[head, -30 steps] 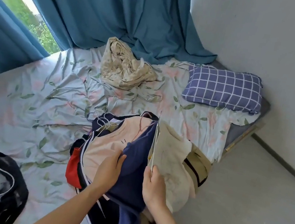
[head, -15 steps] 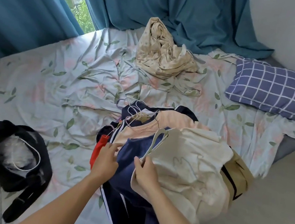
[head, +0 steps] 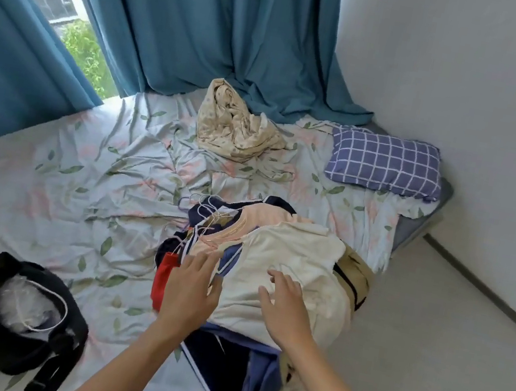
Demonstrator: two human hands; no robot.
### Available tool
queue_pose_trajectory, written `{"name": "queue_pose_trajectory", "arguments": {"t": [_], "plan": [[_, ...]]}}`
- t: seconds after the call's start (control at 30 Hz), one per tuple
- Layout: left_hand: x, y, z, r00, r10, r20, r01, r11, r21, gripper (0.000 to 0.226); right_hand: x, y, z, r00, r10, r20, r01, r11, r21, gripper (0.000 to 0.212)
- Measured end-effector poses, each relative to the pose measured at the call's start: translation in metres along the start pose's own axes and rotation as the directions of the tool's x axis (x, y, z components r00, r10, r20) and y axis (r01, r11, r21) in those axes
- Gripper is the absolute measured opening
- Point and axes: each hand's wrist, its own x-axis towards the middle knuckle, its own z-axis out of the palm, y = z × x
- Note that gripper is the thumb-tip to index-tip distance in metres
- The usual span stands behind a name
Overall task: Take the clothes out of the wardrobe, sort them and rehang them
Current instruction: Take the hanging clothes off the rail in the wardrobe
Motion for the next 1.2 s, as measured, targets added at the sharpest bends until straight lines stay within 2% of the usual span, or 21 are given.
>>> {"name": "queue_pose_trajectory", "arguments": {"t": [0.13, 0.3, 0.4, 0.53, 0.7, 0.9, 1.03, 1.2], "plan": [[-0.022, 0.070, -0.008, 0.965, 0.257, 0.050, -0.256, 0.966, -0.023, 0.055, -0.084, 0.013, -0.054, 0.971, 0.043, -0.236, -0.062, 0.995, -0.072, 0.046], [-0.048, 0.177, -0.002, 0.835, 0.532, 0.143, -0.532, 0.846, -0.042, 0.057, -0.204, 0.052, -0.107, 0.856, 0.191, -0.481, -0.220, 0.975, -0.005, 0.048], [-0.080, 0.253, 0.002, 0.690, 0.704, 0.166, -0.703, 0.707, -0.074, 0.058, -0.289, 0.083, -0.124, 0.733, 0.291, -0.615, -0.333, 0.942, 0.049, 0.051], [-0.146, 0.342, 0.008, 0.470, 0.865, 0.174, -0.859, 0.494, -0.134, 0.058, -0.403, 0.115, -0.124, 0.513, 0.418, -0.750, -0.462, 0.870, 0.169, 0.051], [-0.267, 0.412, 0.025, 0.209, 0.961, 0.179, -0.939, 0.248, -0.240, 0.055, -0.539, 0.147, -0.095, 0.233, 0.584, -0.777, -0.560, 0.734, 0.384, 0.047], [-0.420, 0.470, 0.054, -0.040, 0.983, 0.181, -0.923, 0.033, -0.383, 0.054, -0.691, 0.185, -0.057, 0.024, 0.664, -0.747, -0.593, 0.611, 0.524, 0.051], [-0.513, 0.513, 0.075, -0.164, 0.969, 0.184, -0.908, -0.076, -0.412, 0.054, -0.788, 0.207, -0.035, -0.109, 0.697, -0.709, -0.599, 0.523, 0.607, 0.062], [-0.611, 0.555, 0.088, -0.294, 0.922, 0.253, -0.898, -0.175, -0.405, 0.057, -0.887, 0.220, -0.009, -0.270, 0.700, -0.661, -0.603, 0.412, 0.683, 0.052]]}}
